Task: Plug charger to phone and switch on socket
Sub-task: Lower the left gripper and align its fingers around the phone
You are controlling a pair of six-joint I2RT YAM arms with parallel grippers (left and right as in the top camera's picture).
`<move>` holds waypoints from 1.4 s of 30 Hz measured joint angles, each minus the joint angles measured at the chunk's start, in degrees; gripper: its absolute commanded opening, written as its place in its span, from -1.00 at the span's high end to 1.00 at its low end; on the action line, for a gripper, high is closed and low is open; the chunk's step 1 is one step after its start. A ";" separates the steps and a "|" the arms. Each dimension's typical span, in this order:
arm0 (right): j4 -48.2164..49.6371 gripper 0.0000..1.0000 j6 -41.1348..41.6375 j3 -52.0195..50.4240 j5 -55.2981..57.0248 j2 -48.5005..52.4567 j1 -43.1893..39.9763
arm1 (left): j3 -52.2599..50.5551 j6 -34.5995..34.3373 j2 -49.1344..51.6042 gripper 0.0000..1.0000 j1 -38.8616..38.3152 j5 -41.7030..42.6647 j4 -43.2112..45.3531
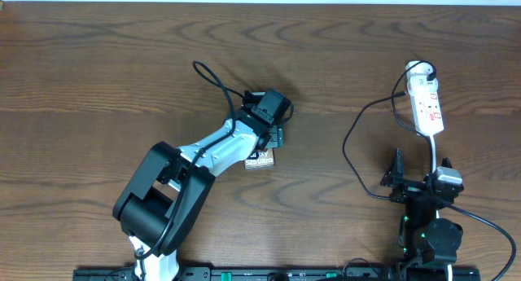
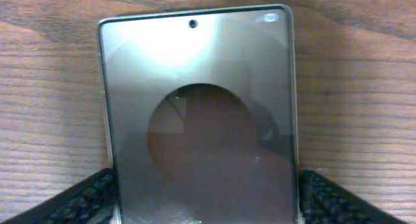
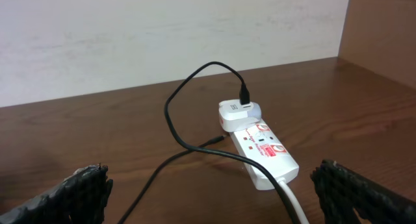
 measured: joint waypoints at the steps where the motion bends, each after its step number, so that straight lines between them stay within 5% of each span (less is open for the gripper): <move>1: 0.00 -0.98 0.00 0.00 0.00 0.00 0.00 | 0.09 0.00 0.11 -0.83 -0.07 -0.02 -0.02; 8: 0.00 -0.98 0.00 0.00 0.00 0.00 0.00 | 0.28 -0.02 0.26 -0.82 -0.09 -0.02 -0.11; 13: 0.00 -0.99 0.00 0.00 0.02 0.00 0.00 | 0.31 -0.09 0.31 -0.43 -0.02 -0.39 -0.15; 23: 0.00 -0.99 0.00 0.00 0.02 0.00 0.00 | 0.35 -0.07 0.31 -0.22 -0.02 -0.39 -0.17; 42: 0.00 -0.98 0.00 0.00 0.02 0.00 0.00 | -0.48 -0.07 -1.97 -0.21 0.02 2.01 -5.14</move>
